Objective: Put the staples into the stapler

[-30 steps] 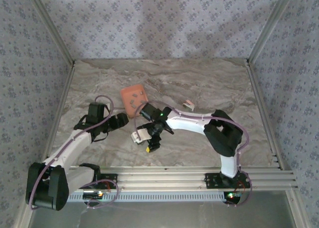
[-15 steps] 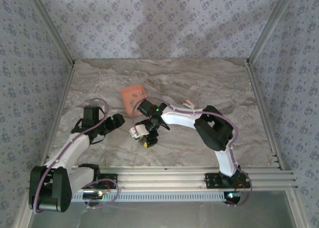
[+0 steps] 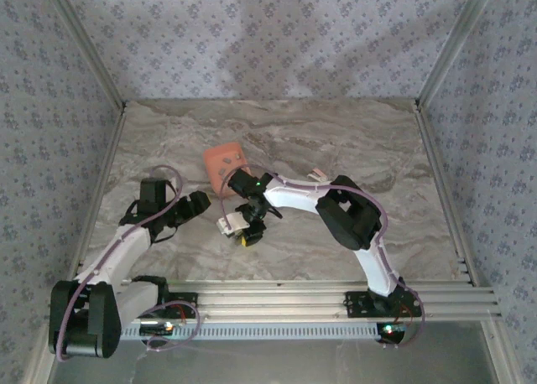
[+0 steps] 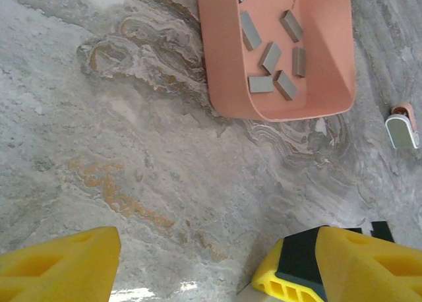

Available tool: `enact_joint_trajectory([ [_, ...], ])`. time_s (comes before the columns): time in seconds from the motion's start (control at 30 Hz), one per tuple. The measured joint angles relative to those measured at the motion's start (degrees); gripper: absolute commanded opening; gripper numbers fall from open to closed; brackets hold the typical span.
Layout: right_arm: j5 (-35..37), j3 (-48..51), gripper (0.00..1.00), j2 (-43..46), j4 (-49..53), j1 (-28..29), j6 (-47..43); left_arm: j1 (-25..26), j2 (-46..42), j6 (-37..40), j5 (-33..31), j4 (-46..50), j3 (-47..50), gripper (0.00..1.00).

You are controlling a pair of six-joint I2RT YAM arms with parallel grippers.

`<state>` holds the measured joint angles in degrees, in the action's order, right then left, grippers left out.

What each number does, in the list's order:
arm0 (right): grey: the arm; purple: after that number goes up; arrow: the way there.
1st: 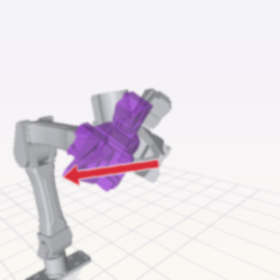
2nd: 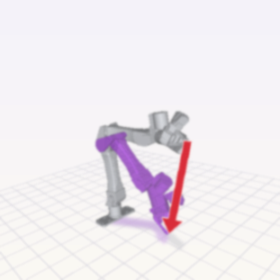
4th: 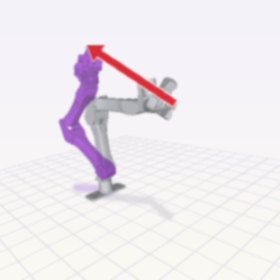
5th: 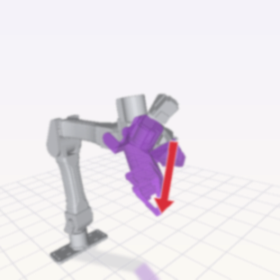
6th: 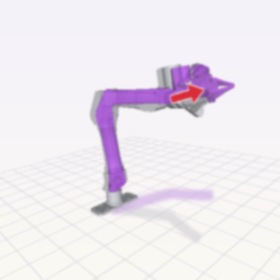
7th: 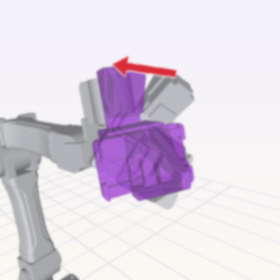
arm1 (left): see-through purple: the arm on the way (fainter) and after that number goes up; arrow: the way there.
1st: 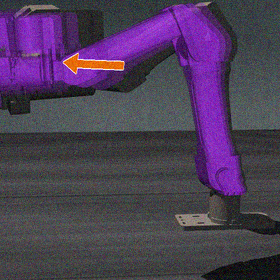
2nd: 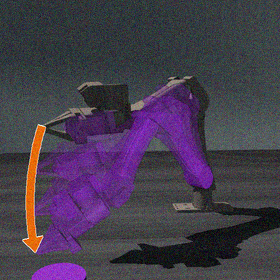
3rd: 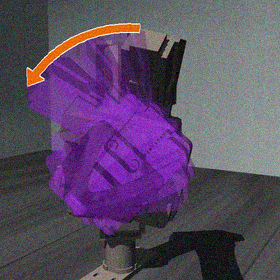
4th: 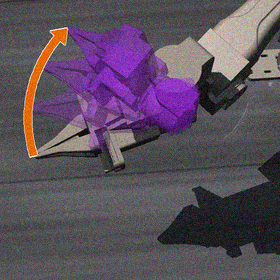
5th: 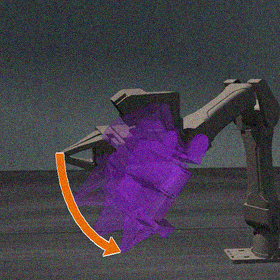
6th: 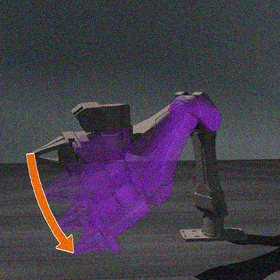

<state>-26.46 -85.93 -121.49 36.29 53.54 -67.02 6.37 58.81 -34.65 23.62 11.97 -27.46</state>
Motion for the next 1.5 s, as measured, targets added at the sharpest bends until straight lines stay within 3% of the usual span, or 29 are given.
enact_joint_trajectory([
  [0.3,0.1,-0.2,0.32,0.0,0.8,0.0,0.2,0.0,-6.8,0.1,0.7,1.6,0.2,0.75],
  [0.67,-1.2,5.0,0.23,2.9,-3.2,-1.0,3.3,0.0,-12.3,1.2,2.6,1.7,0.9,0.75],
  [1.0,-5.9,17.2,0.13,8.5,-20.4,-3.3,14.9,0.0,-18.3,1.7,4.7,1.9,2.3,0.70],
  [1.5,-1.5,33.9,0.12,19.0,-47.4,-7.3,31.5,2.9,-21.5,0.5,8.3,-7.5,6.4,0.71],
])
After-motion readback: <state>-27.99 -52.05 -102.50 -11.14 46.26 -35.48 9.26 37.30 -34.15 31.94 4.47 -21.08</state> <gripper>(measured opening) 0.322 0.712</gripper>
